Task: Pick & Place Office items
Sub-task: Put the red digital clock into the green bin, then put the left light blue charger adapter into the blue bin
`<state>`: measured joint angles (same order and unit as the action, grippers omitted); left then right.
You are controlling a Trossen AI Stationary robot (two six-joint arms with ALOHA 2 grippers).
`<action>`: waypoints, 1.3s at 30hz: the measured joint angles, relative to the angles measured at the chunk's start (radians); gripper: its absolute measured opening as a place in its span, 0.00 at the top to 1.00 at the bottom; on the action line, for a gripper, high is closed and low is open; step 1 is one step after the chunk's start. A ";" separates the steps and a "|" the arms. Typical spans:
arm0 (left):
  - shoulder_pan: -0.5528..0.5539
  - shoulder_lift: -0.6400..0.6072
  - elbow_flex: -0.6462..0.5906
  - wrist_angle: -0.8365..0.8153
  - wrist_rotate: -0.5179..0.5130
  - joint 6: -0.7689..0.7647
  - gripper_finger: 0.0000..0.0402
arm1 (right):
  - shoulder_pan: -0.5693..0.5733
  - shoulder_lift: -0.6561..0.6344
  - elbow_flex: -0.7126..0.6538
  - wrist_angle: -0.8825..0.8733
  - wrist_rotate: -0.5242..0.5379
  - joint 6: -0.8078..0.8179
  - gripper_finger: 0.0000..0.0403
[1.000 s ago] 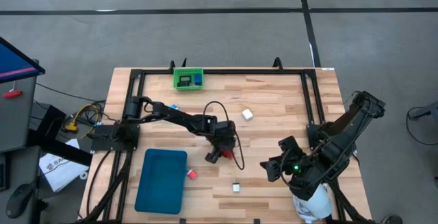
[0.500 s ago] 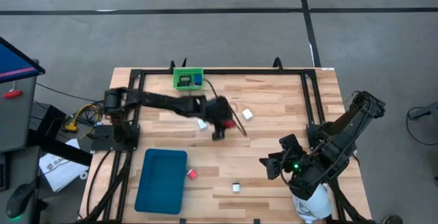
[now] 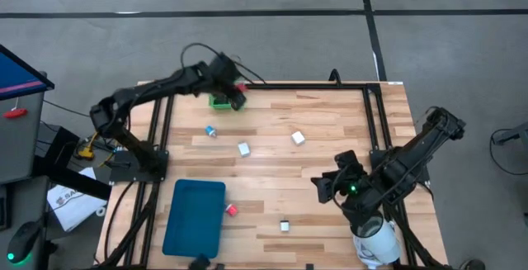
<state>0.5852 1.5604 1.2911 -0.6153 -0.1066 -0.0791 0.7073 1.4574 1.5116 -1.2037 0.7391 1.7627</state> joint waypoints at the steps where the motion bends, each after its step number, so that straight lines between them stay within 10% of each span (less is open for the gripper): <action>1: 0.025 0.003 0.001 0.011 0.010 0.001 0.62 | -0.008 -0.007 0.000 0.000 0.000 -0.013 0.43; 12: 0.208 0.130 -0.002 -0.065 0.063 0.019 0.62 | -0.082 -0.070 0.000 0.004 0.007 -0.098 0.43; 39: 0.216 0.198 -0.001 -0.057 0.086 0.075 0.55 | -0.133 -0.085 0.000 -0.002 -0.005 -0.124 0.43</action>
<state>0.8009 1.7588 1.2900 -0.6724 -0.0204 -0.0045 0.5739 1.3724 1.5116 -1.2053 0.7338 1.6382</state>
